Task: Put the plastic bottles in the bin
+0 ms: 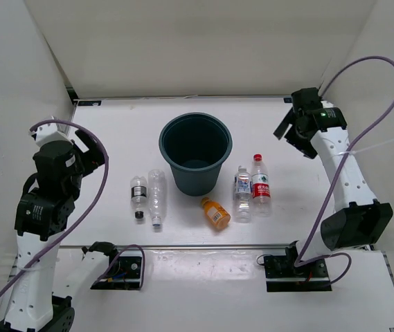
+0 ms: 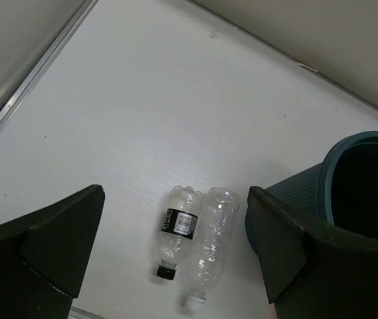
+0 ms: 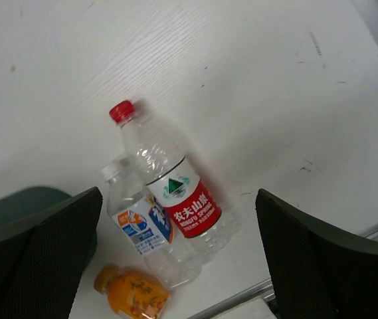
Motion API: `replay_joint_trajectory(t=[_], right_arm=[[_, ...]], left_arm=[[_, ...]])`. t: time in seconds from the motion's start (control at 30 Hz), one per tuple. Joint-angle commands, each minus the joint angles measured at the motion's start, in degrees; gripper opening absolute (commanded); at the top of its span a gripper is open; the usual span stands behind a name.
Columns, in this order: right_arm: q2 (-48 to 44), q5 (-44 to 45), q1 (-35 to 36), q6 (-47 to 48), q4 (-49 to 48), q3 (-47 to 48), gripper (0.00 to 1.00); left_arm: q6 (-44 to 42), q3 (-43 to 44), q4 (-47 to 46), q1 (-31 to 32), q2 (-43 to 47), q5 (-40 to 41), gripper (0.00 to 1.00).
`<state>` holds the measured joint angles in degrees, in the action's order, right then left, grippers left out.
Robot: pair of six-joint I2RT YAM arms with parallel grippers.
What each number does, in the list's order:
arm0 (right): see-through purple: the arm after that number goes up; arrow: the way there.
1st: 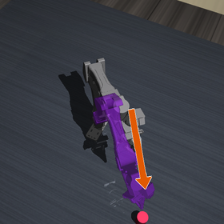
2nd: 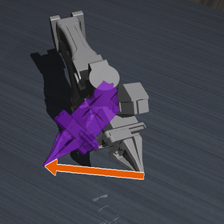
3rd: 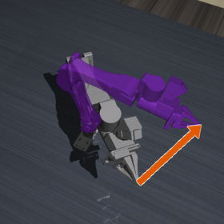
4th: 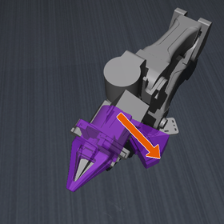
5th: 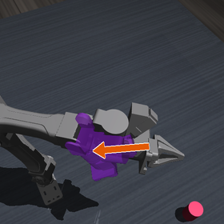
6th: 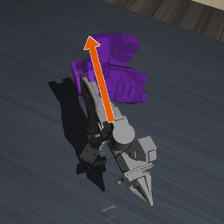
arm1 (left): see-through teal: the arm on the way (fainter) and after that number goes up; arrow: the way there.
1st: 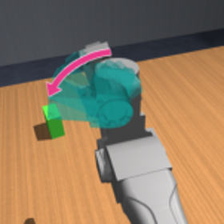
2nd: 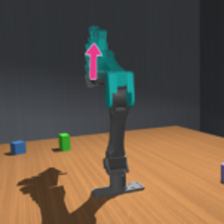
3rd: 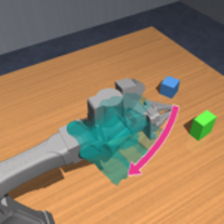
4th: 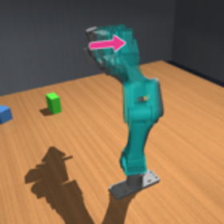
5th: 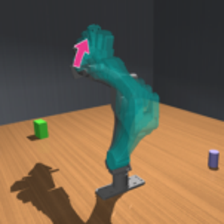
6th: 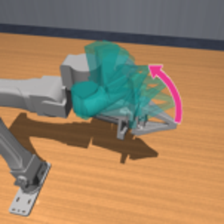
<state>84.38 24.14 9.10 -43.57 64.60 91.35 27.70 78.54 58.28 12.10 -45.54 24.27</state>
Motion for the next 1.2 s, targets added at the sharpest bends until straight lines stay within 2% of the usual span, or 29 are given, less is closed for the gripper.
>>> replay_joint_trajectory(t=[0.0,0.03,0.07,0.17,0.23,0.3,0.43,0.83,0.93,1.07,1.17], right_arm=[[0.8,-7.2,1.6,9.6,-3.6,-1.2,1.00],[0.8,-15.2,0.7,11.1,-4.8,-2.0,1.00],[2.7,-19.5,0.1,13.2,-4.8,-2.1,1.00],[8.2,-24.5,0.1,13.2,-1.2,-0.8,1.00],[8.3,-29.0,0.1,15.3,-3.7,-3.2,1.00],[8.3,-27.9,0.1,15.3,-6.2,-6.6,1.00],[12.5,-29.2,-0.4,15.8,-8.1,-7.9,1.00],[20.8,-29.5,-0.4,15.9,-13.8,-14.2,1.00],[23.1,-29.0,-0.4,15.9,-14.4,-15.0,0.93],[25.7,-27.9,-1.0,15.4,-13.9,-15.0,0.72],[25.7,-26.4,-1.6,14.8,-13.4,-14.4,0.61]], left_arm=[[-1.9,-0.6,0.0,-0.1,-0.9,4.0,1.00],[-1.9,0.0,0.7,-0.1,-1.9,4.6,1.00],[-1.9,0.0,1.3,-0.1,-2.4,4.6,1.00],[-2.6,0.8,1.8,-0.1,-3.9,3.9,1.00],[-3.4,0.8,1.8,-0.1,-5.2,1.7,1.00],[-5.2,0.3,-0.4,-0.1,-5.2,-0.8,1.00],[-2.5,-1.8,-0.4,-0.1,-5.2,0.2,1.00],[-3.0,-3.7,0.1,-0.1,-5.7,0.2,1.00],[-2.4,-3.0,1.2,-0.1,-6.2,0.8,1.00],[-1.9,-3.0,1.7,-0.1,-6.8,0.8,1.00],[-1.2,-2.5,2.3,-0.1,-7.4,1.3,1.00]])
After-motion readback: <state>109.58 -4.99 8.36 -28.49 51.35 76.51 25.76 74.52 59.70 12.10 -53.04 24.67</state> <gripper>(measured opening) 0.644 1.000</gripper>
